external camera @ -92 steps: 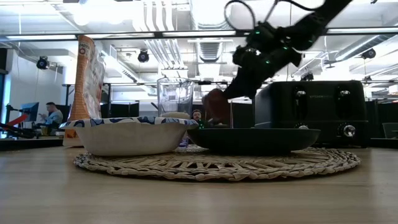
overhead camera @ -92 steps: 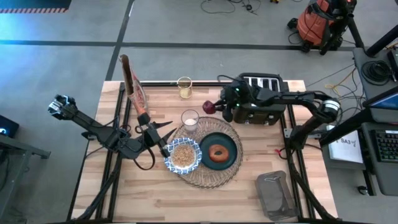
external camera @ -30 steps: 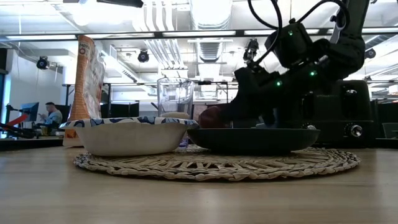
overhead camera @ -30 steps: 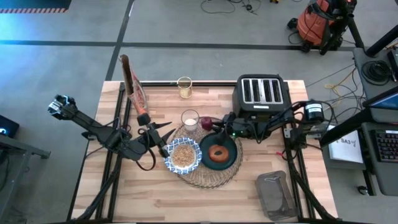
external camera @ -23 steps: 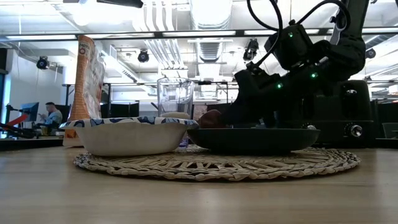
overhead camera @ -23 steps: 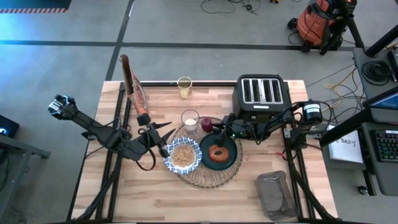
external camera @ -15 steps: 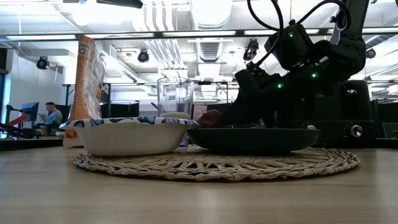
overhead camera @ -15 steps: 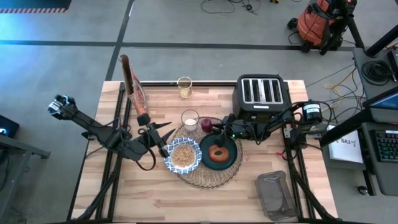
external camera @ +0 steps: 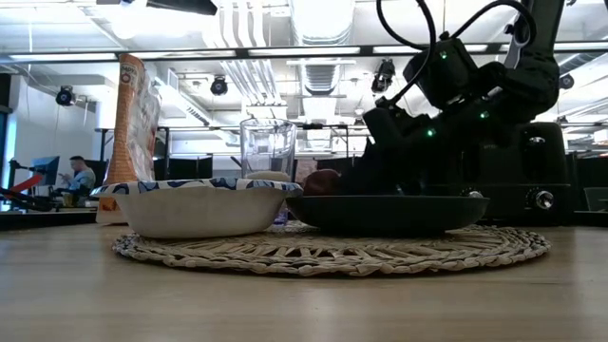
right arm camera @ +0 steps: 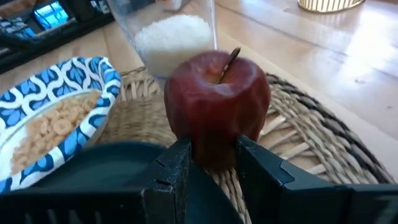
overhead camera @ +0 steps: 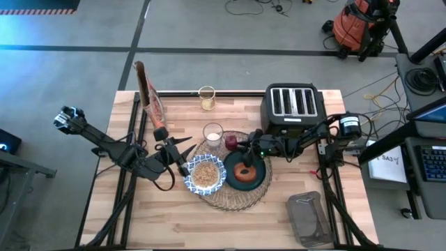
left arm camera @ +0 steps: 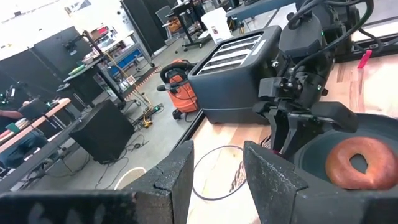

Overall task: Arrange a breakfast setting
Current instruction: Put the red apple on the brown placemat to the right of the cup of milk

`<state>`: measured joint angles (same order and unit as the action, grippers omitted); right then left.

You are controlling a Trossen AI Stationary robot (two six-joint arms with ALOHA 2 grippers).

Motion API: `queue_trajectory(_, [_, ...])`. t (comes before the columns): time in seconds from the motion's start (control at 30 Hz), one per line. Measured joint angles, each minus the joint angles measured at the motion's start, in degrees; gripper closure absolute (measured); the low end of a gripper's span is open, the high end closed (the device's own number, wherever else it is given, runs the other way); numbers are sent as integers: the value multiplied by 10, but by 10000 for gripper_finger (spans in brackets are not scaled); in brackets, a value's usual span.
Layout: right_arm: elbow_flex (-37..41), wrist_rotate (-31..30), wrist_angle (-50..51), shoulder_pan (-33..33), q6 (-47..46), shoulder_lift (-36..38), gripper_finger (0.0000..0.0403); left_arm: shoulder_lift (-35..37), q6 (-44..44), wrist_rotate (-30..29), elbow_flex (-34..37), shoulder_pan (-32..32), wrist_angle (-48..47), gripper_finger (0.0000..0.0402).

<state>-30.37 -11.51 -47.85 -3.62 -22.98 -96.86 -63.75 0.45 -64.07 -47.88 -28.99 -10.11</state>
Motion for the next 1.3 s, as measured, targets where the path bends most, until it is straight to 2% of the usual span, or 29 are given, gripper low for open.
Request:
queue_trajectory(0.2, [0,1,43,0,0,0,296,0,-6,0,0,0,-4,278])
queue_trajectory(1.0, [-3,-1,43,-1,1,23,296,0,-6,1,0,0,-5,278])
queue_trajectory(1.2, [-3,-8,43,-25,7,58,296,0,-10,1,0,0,-6,278])
queue_trajectory(1.3, [-4,-30,44,-45,1,80,299,0,-10,1,0,0,-6,278])
